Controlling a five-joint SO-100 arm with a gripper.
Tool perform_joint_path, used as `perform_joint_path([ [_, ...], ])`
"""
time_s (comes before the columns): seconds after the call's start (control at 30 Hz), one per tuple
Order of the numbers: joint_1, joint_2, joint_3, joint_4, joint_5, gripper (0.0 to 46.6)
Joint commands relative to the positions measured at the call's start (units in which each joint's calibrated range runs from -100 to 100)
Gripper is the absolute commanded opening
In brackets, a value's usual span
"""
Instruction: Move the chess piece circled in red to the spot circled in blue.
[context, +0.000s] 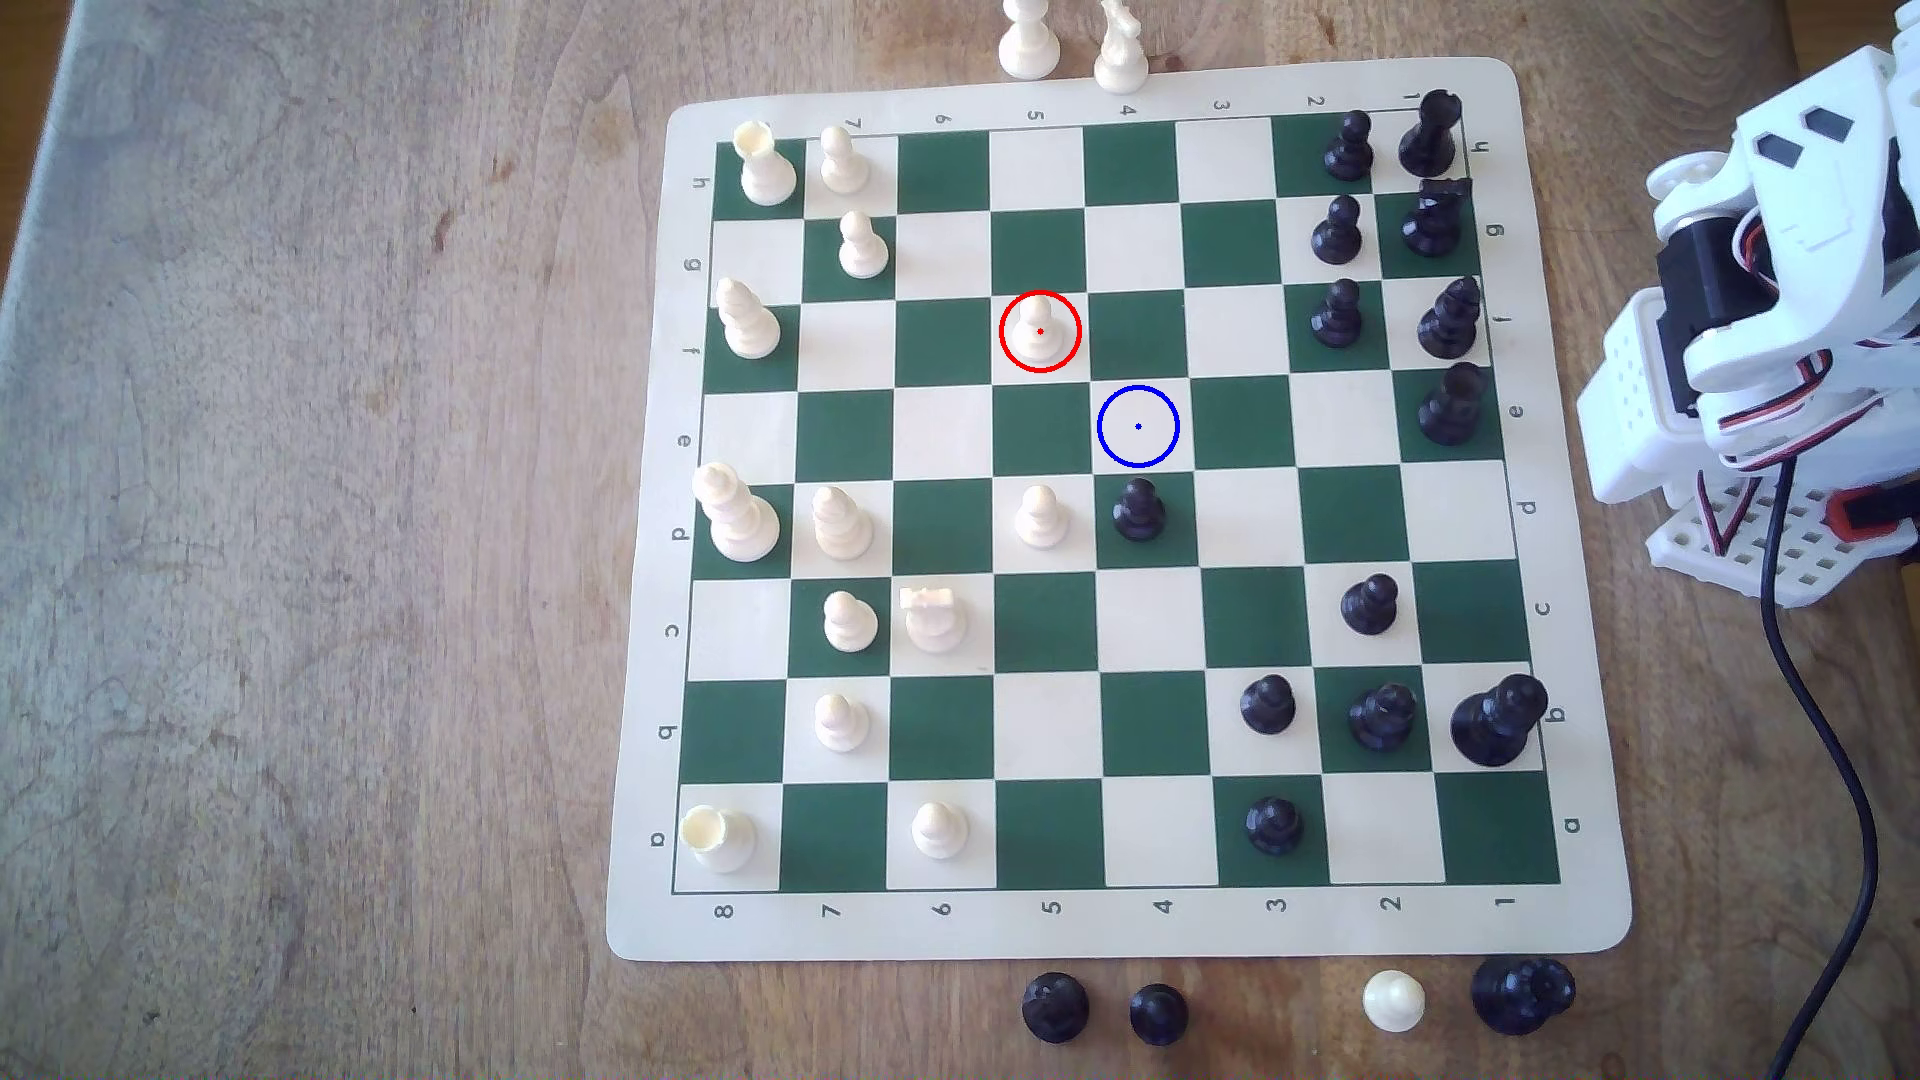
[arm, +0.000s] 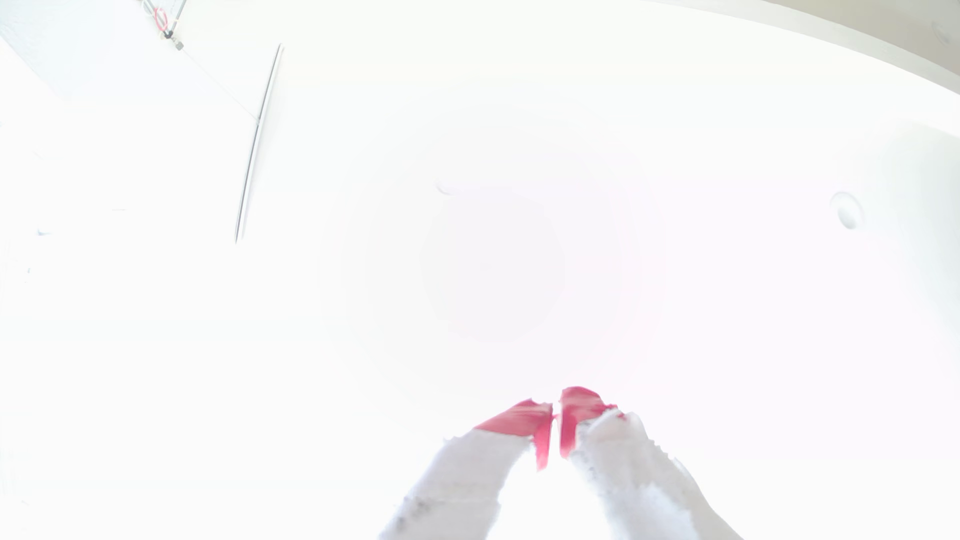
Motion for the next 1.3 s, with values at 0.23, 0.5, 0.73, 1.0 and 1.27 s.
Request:
perform_joint_path([
  [0.23,2.3,0.1,-1.3,12.8,0.1,0.2],
  [0.5,3.3,0.2,-10.9,47.0,0.0,0.2],
  [0.73,6.9,0.3,-20.3,78.2,-3.6,0.3],
  [1.0,9.0,0.3,-28.7,115.5,-3.6,0.2],
  [1.27,10.5,10.8,-41.4,134.5,-0.8,0.2],
])
